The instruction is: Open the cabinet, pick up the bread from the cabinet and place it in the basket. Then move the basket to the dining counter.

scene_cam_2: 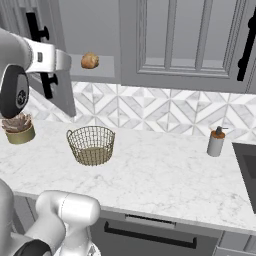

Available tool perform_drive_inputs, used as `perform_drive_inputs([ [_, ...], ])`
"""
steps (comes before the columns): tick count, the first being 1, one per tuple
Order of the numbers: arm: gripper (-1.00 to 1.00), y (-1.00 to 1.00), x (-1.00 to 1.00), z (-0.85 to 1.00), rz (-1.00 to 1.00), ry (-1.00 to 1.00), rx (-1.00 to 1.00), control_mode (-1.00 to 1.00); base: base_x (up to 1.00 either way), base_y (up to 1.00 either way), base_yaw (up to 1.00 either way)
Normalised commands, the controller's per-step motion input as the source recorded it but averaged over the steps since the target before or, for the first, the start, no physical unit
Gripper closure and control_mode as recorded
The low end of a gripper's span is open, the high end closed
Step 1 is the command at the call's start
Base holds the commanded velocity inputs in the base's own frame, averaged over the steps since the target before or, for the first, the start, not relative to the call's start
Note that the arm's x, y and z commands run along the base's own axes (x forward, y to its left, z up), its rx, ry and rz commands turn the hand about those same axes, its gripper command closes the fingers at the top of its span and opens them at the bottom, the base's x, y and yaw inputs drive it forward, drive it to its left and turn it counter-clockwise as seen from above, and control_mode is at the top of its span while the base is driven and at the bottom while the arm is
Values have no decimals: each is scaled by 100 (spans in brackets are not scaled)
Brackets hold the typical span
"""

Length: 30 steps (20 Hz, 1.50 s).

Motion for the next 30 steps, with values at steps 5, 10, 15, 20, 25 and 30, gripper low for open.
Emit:
perform_drive_inputs([
  [5,100,42,-39,0,0,0,-1,-100,0,0,0],
  [10,100,39,-29,0,0,0,0,-100,0,0,0],
  [15,-100,8,-1,0,0,0,0,-100,0,0,0],
  [20,-100,0,0,0,0,0,0,-100,0,0,0],
  [25,-100,-11,-31,0,0,0,0,-100,0,0,0],
  [30,-100,-84,-65,0,0,0,2,-100,0,0,0],
])
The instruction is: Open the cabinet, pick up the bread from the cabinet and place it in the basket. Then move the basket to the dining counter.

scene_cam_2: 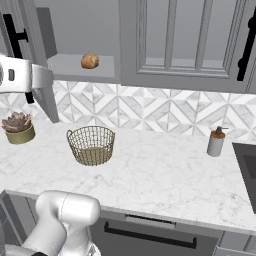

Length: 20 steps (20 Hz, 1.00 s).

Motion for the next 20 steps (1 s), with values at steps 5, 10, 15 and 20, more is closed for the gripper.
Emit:
perform_drive_inputs([
  [5,-100,-100,-26,0,0,0,11,-100,0,0,0],
  [10,-100,-65,19,2,21,0,17,-100,0,0,0],
  [15,-100,-12,55,-4,42,0,13,-100,0,0,0],
  [20,-100,4,38,-32,43,-6,4,-100,0,0,0],
])
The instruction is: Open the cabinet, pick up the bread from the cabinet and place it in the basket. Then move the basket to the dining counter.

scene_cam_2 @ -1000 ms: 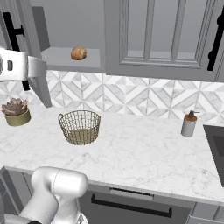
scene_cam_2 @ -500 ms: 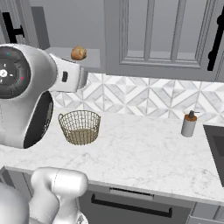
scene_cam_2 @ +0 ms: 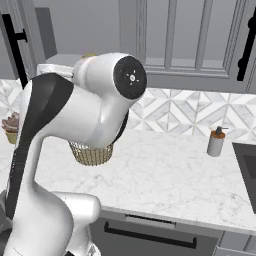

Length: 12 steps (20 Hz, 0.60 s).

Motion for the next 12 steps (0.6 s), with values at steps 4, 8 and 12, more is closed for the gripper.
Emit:
perform_drive_inputs([
  [4,-100,5,6,-23,25,-25,4,-100,0,0,0],
  [8,-100,28,0,-5,2,-16,3,-100,0,0,0],
  [12,-100,59,14,-1,0,-3,1,-100,0,0,0],
])
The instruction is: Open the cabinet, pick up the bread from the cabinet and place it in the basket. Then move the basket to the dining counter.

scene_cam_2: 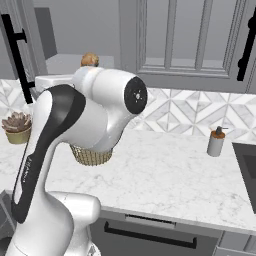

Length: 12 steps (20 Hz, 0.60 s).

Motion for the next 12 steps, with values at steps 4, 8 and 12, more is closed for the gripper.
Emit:
perform_drive_inputs([
  [4,-100,29,27,-2,2,-9,2,-100,0,0,0],
  [8,-100,0,36,0,8,-6,6,-100,0,0,0],
  [12,-100,0,24,0,12,-3,5,-100,0,0,0],
])
